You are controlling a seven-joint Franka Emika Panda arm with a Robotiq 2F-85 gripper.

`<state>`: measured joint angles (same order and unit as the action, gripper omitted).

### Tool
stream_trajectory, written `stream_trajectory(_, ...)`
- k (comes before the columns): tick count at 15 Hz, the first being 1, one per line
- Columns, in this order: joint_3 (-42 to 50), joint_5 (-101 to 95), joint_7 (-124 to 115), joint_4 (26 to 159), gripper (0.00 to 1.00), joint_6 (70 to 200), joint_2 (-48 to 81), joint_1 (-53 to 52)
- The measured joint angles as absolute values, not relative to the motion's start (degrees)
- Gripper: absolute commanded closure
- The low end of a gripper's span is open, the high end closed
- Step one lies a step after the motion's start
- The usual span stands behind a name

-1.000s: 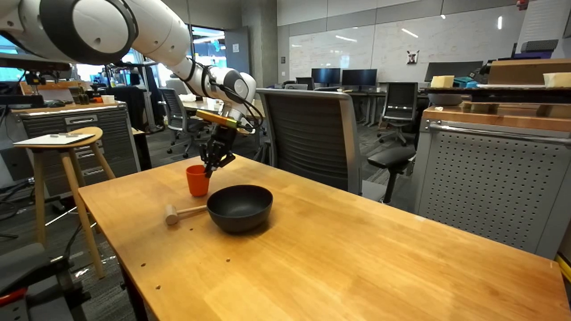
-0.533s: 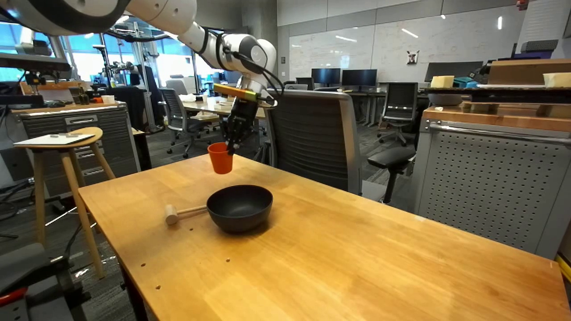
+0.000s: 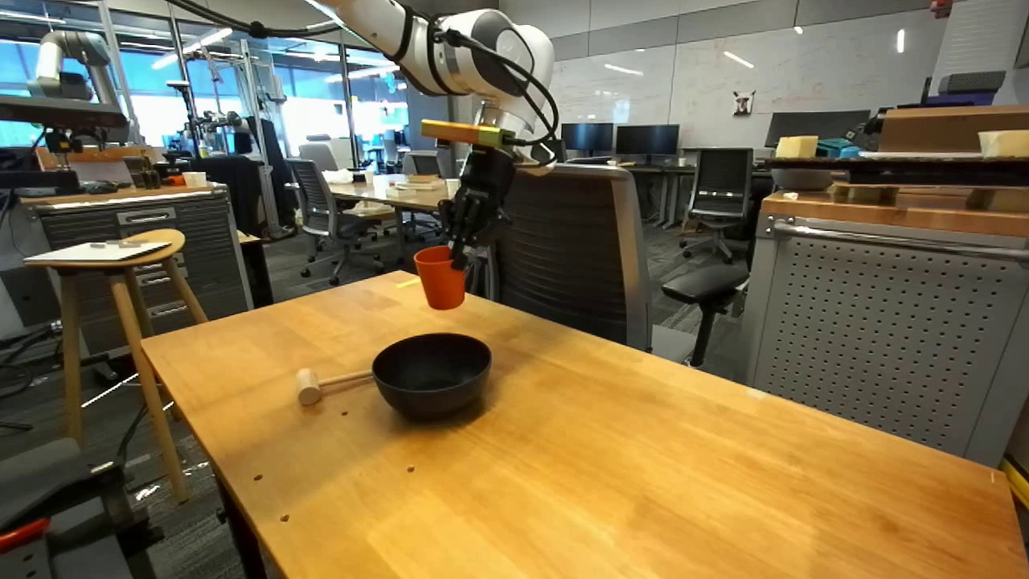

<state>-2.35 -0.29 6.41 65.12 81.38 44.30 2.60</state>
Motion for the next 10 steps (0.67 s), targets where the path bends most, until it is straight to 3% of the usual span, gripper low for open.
stream_trajectory(10,-1.0,4.0,6.4,77.3,0.99,83.4,44.4,6.2)
